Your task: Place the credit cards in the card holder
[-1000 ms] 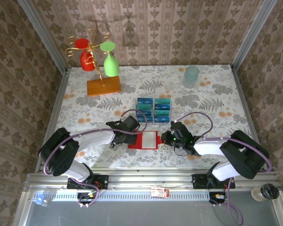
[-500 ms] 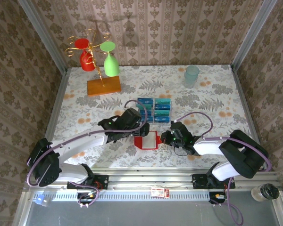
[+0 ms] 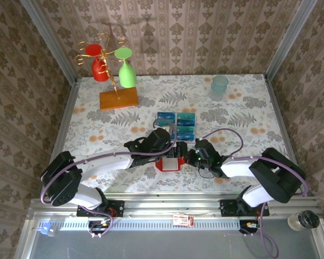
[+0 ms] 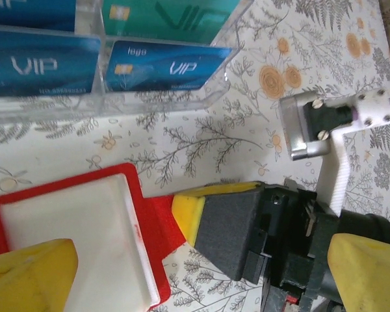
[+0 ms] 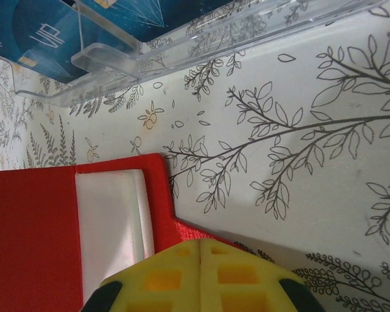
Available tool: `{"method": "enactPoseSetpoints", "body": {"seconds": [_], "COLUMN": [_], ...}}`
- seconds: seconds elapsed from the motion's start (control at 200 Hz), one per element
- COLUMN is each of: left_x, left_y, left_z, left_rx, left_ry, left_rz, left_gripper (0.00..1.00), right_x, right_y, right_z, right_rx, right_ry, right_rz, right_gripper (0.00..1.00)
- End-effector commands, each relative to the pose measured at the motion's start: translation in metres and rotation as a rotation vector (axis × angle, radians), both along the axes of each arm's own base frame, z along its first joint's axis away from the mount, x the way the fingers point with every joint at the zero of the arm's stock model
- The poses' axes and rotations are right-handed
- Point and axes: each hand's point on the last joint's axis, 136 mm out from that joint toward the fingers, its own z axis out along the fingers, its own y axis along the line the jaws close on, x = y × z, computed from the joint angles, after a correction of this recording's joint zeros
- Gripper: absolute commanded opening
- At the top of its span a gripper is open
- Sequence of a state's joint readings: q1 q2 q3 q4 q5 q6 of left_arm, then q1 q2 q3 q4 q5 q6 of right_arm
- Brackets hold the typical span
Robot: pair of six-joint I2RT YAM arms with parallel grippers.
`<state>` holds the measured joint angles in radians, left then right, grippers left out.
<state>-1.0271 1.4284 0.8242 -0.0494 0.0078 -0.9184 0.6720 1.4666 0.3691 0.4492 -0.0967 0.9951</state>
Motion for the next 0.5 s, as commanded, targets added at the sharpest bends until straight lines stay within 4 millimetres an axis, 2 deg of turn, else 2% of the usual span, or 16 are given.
{"method": "enactPoseSetpoints", "body": {"seconds": [0.0,0.245,0.495], "left_x": [-0.005,-0.010,-0.006], "left_y": [0.003,0.035,0.058], "left_z": [-0.012,-0.040,-0.062], "left_rx": [-0.039,0.037,0.149], "left_ry": [0.048,0.026,-0.089], "left_rz": [0.048,0.090,0.052], "left_gripper": [1.00,1.00,1.00], "right_x": [-0.009,-0.014,-0.020], "right_y": [-0.011,-0.020,-0.031], "right_z": [-0.020,-0.026,-0.031], "right_rx": [-0.057,-0.071,-0.079], "right_ry": [0.053,0.066,0.085], "right_rz": [-0.023,-0.053,-0.099], "right_gripper": [0.01,0.00,0.00]}}
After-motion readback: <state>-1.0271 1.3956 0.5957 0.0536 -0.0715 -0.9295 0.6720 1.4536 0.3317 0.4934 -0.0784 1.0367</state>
